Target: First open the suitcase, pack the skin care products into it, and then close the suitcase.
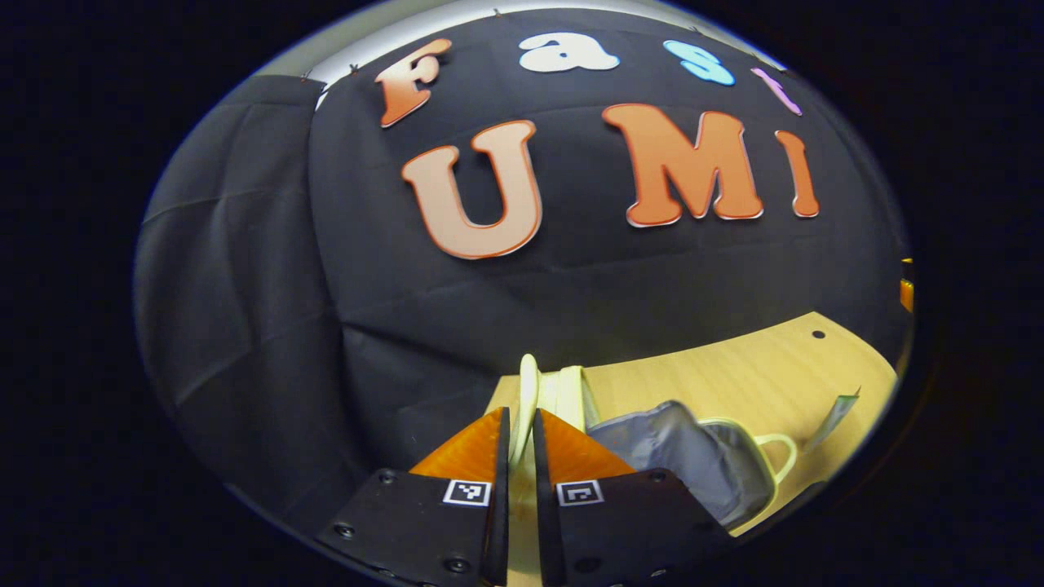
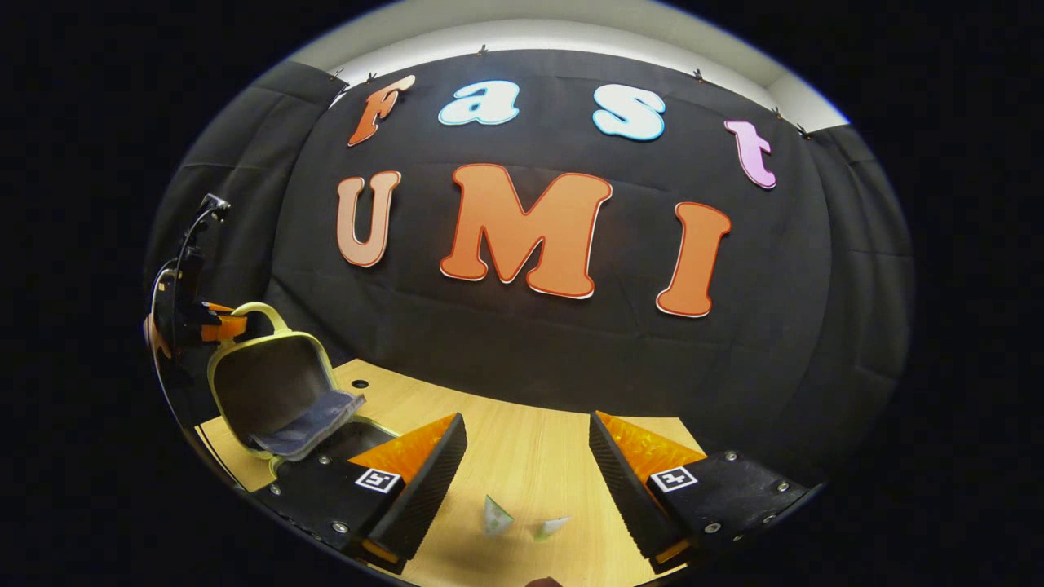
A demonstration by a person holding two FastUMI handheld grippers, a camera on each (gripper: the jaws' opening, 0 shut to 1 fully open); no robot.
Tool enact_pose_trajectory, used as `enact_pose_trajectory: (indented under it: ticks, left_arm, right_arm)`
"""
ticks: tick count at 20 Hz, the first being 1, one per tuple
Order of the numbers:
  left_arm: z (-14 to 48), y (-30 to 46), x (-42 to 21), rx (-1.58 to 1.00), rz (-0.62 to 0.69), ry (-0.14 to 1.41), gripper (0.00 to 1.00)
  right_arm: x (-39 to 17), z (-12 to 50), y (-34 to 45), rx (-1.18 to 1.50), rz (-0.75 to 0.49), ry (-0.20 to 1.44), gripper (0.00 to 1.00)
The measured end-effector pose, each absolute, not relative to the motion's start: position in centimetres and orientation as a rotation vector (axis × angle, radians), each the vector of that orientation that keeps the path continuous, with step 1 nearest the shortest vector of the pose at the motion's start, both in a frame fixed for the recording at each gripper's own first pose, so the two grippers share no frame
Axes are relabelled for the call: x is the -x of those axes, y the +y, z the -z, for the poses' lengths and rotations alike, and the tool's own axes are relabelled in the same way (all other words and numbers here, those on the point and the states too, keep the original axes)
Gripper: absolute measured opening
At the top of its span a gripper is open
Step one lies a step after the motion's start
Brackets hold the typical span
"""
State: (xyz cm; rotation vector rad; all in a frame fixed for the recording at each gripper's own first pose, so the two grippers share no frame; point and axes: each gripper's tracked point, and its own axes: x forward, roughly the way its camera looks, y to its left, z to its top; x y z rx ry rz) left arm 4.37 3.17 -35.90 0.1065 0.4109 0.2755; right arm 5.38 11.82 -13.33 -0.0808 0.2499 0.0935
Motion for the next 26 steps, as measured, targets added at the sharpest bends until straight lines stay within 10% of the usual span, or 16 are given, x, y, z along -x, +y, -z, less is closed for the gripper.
enact_pose_trajectory:
  ticks: [14,17,20,26]
  left_arm:
    - [41.4,3.6,-4.3,-0.147,-0.429,0.610,0.00]
    - [40.8,-0.3,-4.3,-0.133,-0.391,0.565,0.14]
    - [38.6,-5.3,-5.0,-0.118,-0.314,0.503,0.62]
    - [34.9,-18.4,-6.4,-0.149,-0.122,0.409,0.85]
  right_arm:
    - [-5.5,16.8,15.7,0.078,-0.103,0.350,0.95]
    - [-5.6,17.4,14.7,0.093,-0.096,0.352,0.95]
    - [-5.6,17.9,13.3,0.087,-0.087,0.341,0.95]
    - [-5.3,19.5,9.3,0.065,-0.068,0.355,0.95]
